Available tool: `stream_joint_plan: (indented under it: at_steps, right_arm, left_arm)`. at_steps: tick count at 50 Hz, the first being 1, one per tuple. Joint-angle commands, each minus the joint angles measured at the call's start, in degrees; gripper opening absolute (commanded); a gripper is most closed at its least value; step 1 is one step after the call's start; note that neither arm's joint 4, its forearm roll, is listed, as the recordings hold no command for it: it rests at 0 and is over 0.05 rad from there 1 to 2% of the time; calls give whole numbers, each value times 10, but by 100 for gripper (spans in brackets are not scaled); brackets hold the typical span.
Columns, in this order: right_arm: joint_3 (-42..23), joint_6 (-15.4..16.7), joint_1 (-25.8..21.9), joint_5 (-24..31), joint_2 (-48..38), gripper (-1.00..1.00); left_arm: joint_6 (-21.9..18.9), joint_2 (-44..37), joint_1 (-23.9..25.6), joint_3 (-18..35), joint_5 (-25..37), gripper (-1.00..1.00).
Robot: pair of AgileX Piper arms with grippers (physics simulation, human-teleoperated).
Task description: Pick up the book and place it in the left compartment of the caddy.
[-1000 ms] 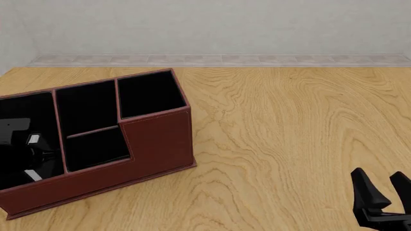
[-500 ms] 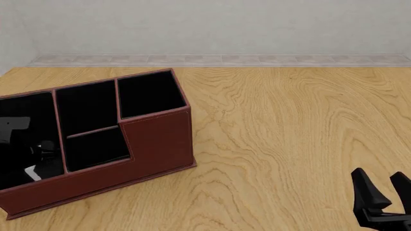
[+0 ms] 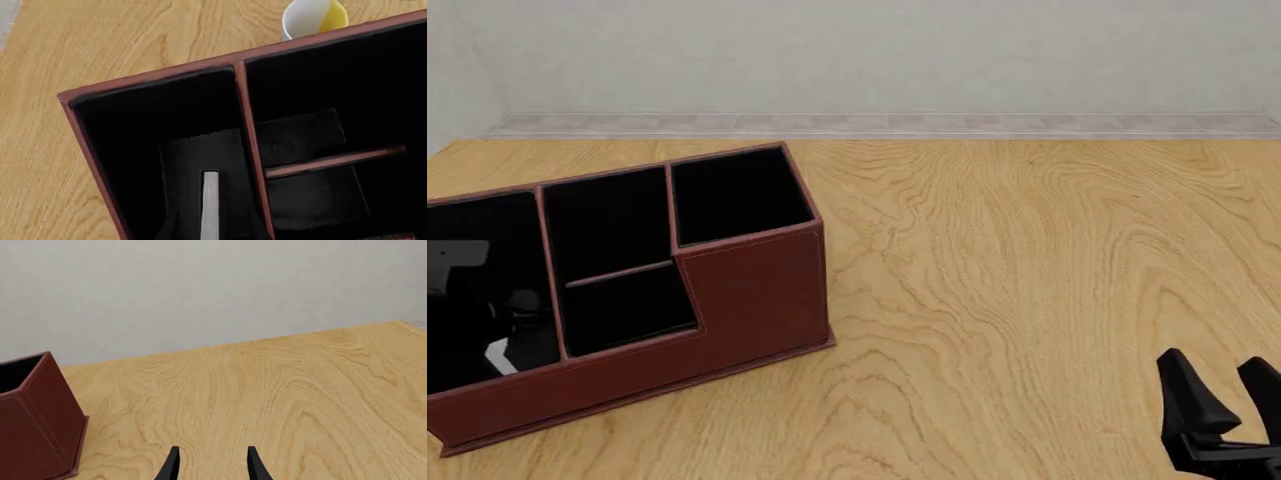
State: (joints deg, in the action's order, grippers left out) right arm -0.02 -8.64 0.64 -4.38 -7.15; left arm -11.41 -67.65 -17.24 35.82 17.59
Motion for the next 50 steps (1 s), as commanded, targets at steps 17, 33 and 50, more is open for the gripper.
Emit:
stream_joint_plan:
  at_steps: [17, 33, 50]
  right_arm:
    - [0, 0, 0, 0, 0, 100]
    - [0, -3, 1, 6, 7, 100]
    - [0, -5, 1, 6, 9, 100]
  left_arm:
    - [-13, 34, -9, 18, 27, 100]
    - [-16, 62, -9, 34, 53, 100]
    - [-19, 101, -8, 61, 87, 100]
